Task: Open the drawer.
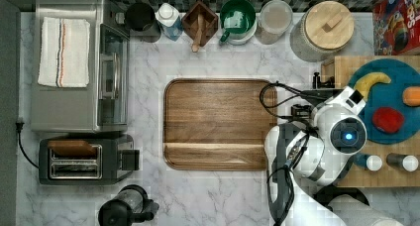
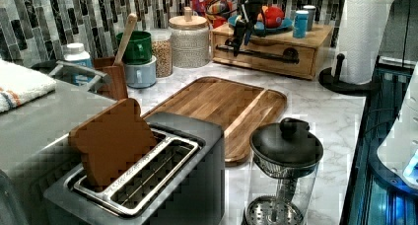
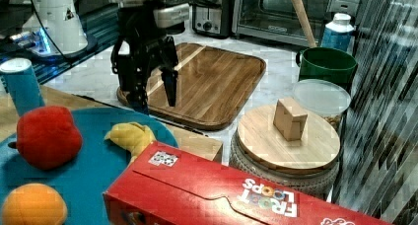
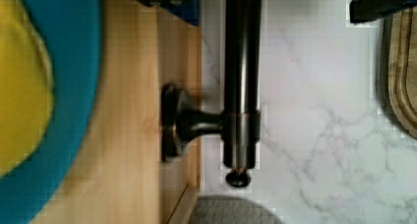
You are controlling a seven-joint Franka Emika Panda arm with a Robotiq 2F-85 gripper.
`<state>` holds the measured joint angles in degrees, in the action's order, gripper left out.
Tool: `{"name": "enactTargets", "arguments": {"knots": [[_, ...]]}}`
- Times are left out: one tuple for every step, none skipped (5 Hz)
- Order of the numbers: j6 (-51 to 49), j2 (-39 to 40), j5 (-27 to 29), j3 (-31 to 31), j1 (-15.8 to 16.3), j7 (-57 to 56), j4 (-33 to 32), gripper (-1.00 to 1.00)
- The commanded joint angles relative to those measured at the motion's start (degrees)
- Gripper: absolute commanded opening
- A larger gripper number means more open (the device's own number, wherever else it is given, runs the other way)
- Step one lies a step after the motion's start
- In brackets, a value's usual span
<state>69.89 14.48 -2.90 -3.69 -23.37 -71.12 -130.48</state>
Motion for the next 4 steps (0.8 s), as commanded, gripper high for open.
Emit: {"name": "enactTargets", "arguments": {"knots": [[2.6,-1.1,-2.1,0.3,3.2,6.6,-4.2,1.00],[-6.9,-2.4,1.6,3.9,1.4,2.0,-1.0,1.00],[-15.8,0.5,5.7,7.0,0.2,-1.4,4.4,1.00],[-12.7,3.1,6.9,6.6,2.5,-2.5,5.0,1.00]]}}
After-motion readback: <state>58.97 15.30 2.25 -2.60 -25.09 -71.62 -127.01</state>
